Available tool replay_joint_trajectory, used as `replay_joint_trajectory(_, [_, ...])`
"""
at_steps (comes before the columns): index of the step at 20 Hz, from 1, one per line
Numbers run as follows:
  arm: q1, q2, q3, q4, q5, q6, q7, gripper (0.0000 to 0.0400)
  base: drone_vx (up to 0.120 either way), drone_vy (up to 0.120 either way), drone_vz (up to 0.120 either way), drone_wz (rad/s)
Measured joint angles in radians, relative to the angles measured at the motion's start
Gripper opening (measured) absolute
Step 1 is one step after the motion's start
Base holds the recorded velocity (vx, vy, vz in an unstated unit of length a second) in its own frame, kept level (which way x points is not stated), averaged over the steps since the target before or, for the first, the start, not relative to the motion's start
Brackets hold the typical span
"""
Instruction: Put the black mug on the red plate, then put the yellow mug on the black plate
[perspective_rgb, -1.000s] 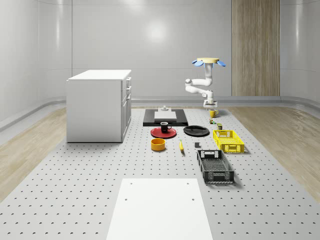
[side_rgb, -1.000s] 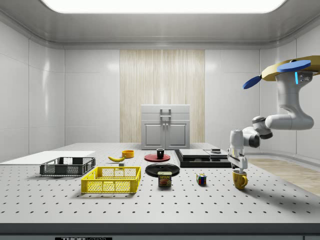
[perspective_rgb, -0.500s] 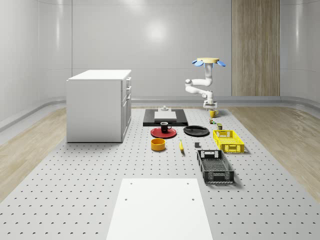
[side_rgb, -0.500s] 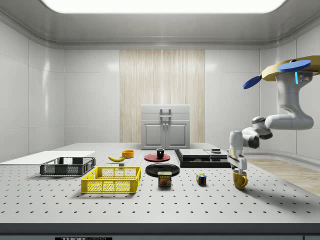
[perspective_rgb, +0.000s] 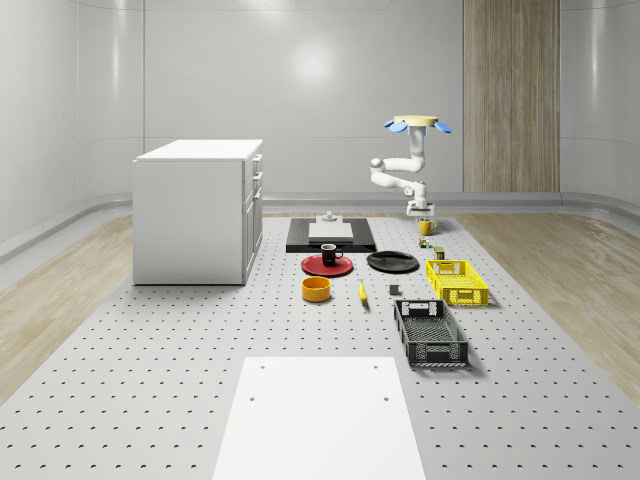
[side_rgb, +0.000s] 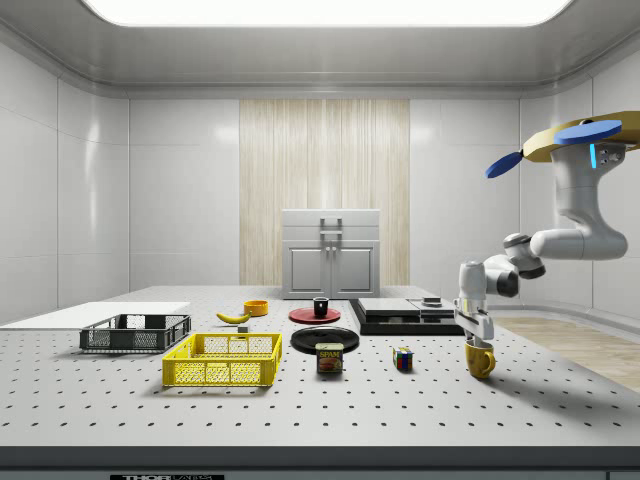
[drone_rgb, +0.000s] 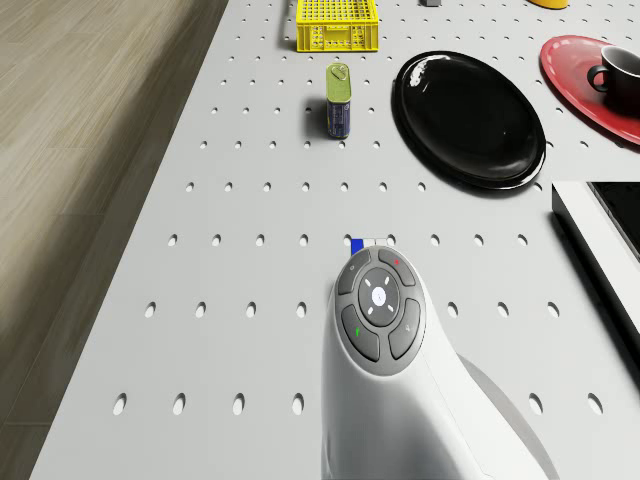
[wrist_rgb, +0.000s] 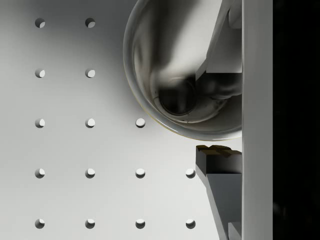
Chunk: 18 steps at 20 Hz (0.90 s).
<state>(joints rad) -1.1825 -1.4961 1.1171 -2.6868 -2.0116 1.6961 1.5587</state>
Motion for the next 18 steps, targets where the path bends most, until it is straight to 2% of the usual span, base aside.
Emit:
replay_joint_trajectory(6, [0.002, 0.0, 0.006, -0.003, 0.005, -0.004, 0.0, 0.0114, 0.0, 0.0, 0.0, 0.0])
replay_joint_trajectory(12, [0.014, -0.005, 0.057, -0.027, 0.052, -0.028, 0.0, 0.0111, 0.0, 0.0, 0.113, 0.0])
replay_joint_trajectory(16, [0.018, -0.008, 0.076, -0.034, 0.07, -0.035, 0.001, 0.011, 0.12, -0.12, 0.12, 0.0])
replay_joint_trajectory(18, [0.019, -0.01, 0.081, -0.036, 0.075, -0.037, 0.001, 0.011, 0.12, -0.12, 0.02, 0.0])
